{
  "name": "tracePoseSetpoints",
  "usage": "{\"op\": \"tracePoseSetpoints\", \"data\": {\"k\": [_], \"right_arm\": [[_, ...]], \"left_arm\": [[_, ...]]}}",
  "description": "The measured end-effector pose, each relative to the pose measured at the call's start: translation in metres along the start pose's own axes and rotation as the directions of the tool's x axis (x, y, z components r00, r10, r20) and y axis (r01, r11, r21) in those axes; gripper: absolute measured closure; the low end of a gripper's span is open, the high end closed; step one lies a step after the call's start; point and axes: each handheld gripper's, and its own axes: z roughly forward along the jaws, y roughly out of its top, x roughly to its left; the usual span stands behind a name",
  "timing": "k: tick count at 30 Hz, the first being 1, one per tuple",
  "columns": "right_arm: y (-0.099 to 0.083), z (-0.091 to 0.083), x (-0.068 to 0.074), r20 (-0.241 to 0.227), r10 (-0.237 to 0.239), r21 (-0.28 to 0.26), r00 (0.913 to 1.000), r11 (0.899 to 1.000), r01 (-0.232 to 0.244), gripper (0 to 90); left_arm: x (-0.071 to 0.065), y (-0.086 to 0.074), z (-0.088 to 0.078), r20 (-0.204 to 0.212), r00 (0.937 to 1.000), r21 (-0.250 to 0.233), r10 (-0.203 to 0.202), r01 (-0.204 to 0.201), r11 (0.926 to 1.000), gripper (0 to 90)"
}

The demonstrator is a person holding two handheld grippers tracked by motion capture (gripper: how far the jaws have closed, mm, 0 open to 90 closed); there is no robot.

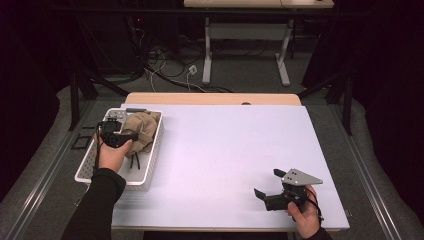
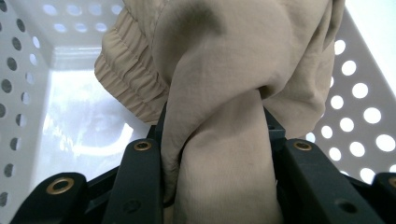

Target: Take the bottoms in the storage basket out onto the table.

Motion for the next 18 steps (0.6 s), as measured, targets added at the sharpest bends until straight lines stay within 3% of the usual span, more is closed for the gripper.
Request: {"op": "tracePoseSetpoints", "data": {"k": [18], "right_arm": [[0.000, 0.000, 0.000, 0.003, -0.004, -0.002, 1.0000, 1.000, 0.004, 0.5]], "left_arm": [[0.002, -0.002, -0.018, -0.008, 0.9999, -0.090, -0.007, 0.007, 0.9959, 63.3]]}}
